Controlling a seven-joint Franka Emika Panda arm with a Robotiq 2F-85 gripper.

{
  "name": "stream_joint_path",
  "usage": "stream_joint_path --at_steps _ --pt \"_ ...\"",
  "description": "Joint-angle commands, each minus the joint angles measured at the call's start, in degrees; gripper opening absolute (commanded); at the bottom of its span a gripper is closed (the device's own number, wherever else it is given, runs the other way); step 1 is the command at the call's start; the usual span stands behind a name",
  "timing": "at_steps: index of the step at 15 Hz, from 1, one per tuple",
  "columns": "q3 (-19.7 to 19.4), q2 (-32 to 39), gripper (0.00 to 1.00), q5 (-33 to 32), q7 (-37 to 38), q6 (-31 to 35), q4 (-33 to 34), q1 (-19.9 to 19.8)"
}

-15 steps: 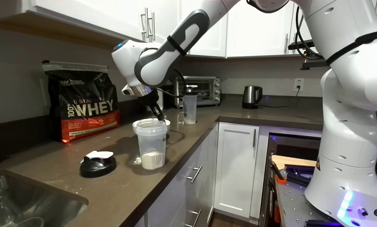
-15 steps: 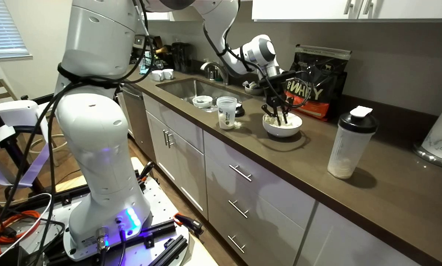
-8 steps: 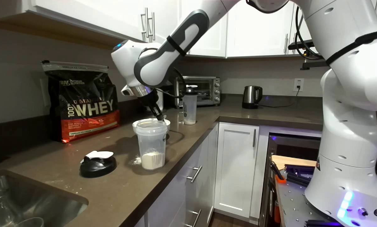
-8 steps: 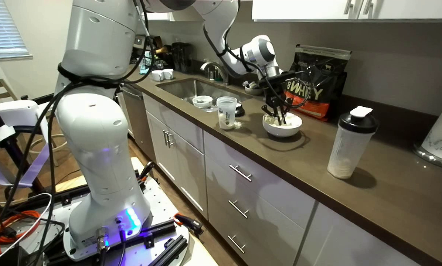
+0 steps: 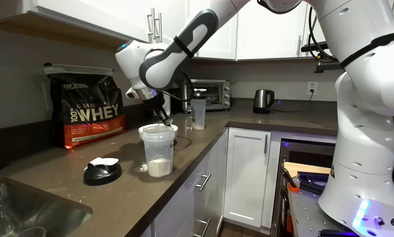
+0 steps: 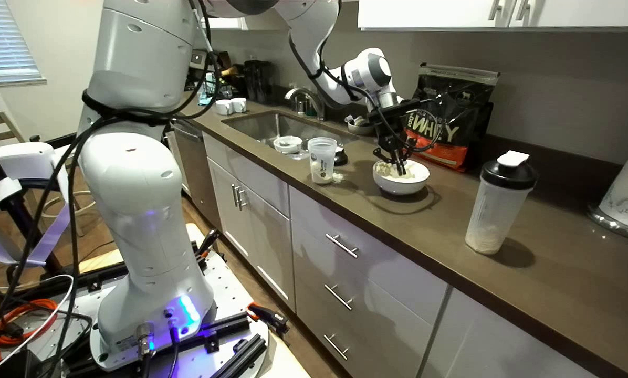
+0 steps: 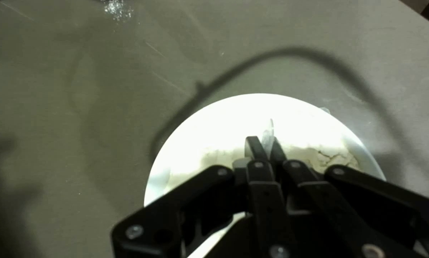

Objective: Use the measuring spoon to transfer one spoon of contents from the bowl to the left cup

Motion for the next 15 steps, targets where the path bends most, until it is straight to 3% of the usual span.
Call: stream_joint_path --at_steps 1,15 --pt "0.85 -0.33 0.01 1.39 -2.77 -1.82 1.17 -0.82" --pt "0.36 -0.42 0.01 0.37 -1.72 -2.02 3.88 -0.54"
